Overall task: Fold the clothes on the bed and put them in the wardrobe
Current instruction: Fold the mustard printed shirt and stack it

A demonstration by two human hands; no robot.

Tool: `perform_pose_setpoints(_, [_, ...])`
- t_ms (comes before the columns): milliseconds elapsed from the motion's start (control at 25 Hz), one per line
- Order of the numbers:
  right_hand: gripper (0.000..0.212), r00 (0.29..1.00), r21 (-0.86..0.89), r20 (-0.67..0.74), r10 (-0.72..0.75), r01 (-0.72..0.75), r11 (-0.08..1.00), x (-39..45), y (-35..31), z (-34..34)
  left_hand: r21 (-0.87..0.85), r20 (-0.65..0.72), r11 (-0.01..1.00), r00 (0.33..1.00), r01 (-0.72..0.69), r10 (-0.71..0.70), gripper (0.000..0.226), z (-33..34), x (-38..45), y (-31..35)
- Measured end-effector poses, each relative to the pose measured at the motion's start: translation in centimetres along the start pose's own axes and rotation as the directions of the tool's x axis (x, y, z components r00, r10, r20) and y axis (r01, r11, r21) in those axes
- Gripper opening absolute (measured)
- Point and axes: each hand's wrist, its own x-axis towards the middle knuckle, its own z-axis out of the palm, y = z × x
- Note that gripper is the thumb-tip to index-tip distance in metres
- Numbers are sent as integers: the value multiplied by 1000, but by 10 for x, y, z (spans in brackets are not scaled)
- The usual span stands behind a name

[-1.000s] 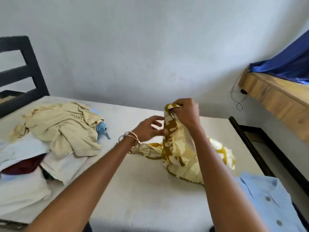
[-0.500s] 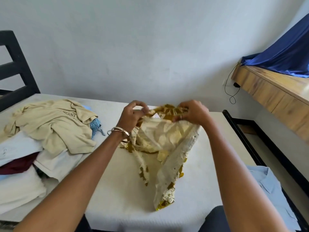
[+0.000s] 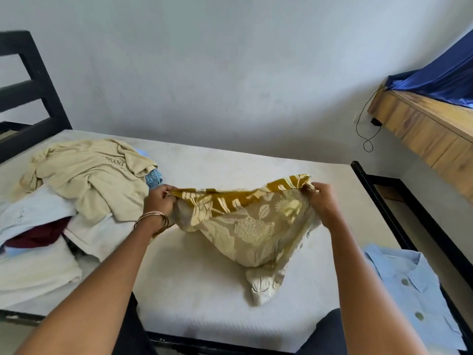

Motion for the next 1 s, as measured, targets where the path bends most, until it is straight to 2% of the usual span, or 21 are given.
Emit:
perform_pose_setpoints(40, [43,999,-207,40,36,-27,978,-1,4,2,25,152,1000,988,-6,3,9,3,0,-10])
perform_pose_setpoints(80, [46,986,-448,129,107,-38,893,-5,1,4,89,308,995,951,-37,8,7,6,1,-18])
perform_pose_setpoints(120, [46,949,-613,248,195,-2,790,-8,-3,5,182,443,980,897,-82,-7,19,6,2,-21])
perform_pose_setpoints(160, [46,881,-670,373,289,40,741,-10,-8,4,265,543,956,839,-124,-42,29,4,1,-22])
perform_pose_setpoints(200, [48,797,-619,492,351,37,784,-12,-12,-1,271,618,955,783,-123,-75,32,3,1,-23])
perform_pose_setpoints(240, [49,720,-466,599,350,-43,884,-13,-13,-6,188,675,982,728,-9,-122,29,-1,1,-22])
perform_pose_setpoints(280, [47,679,-223,658,325,-237,946,-14,-10,-10,86,695,985,699,151,-168,27,-7,1,-21])
perform_pose_setpoints(320, [44,683,-37,652,329,-406,913,-14,-2,-9,28,681,969,705,245,-198,28,-11,3,-23])
perform_pose_setpoints(360, [44,712,71,584,391,-524,849,-10,12,-2,13,630,962,745,273,-220,30,-15,10,-30])
perform_pose_setpoints(400, [46,741,18,462,487,-557,830,-5,25,7,133,542,975,811,177,-221,33,-17,19,-39])
perform_pose_setpoints(440, [47,782,-158,309,542,-519,840,-6,38,22,354,461,935,865,26,-199,34,-14,26,-50])
perform_pose_setpoints(480, [48,816,-310,212,537,-465,829,-11,55,41,530,397,844,903,-79,-165,30,-8,28,-63])
perform_pose_setpoints(520, [48,824,-360,178,537,-454,815,-18,67,59,606,369,787,917,-114,-151,24,0,24,-75])
perform_pose_setpoints(560, [48,816,-317,193,544,-473,822,-25,78,78,601,351,793,924,-101,-149,18,9,15,-85])
perform_pose_setpoints(680, [45,800,-165,368,474,-445,880,-46,97,104,509,273,858,959,-72,-81,14,31,-6,-104])
perform_pose_setpoints(760, [25,770,-35,490,408,-451,892,-49,97,102,441,232,896,971,-51,-59,20,39,-13,-110])
perform_pose_setpoints(840, [12,765,51,520,380,-472,880,-46,93,96,306,153,950,981,64,-115,28,44,-8,-105])
perform_pose_setpoints(880, [9,816,102,463,345,-436,894,-43,91,93,203,121,970,980,133,-160,30,45,-4,-101])
perform_pose_setpoints(920, [8,892,156,331,309,-375,914,-43,86,92,51,104,981,976,186,-191,28,46,-1,-94])
perform_pose_setpoints(960, [8,953,200,136,271,-294,935,-43,81,92,-115,99,971,975,209,-198,24,47,0,-87])
perform_pose_setpoints(1000, [12,973,218,-86,214,-191,957,-48,75,94,-227,93,955,981,188,-171,17,48,-2,-82])
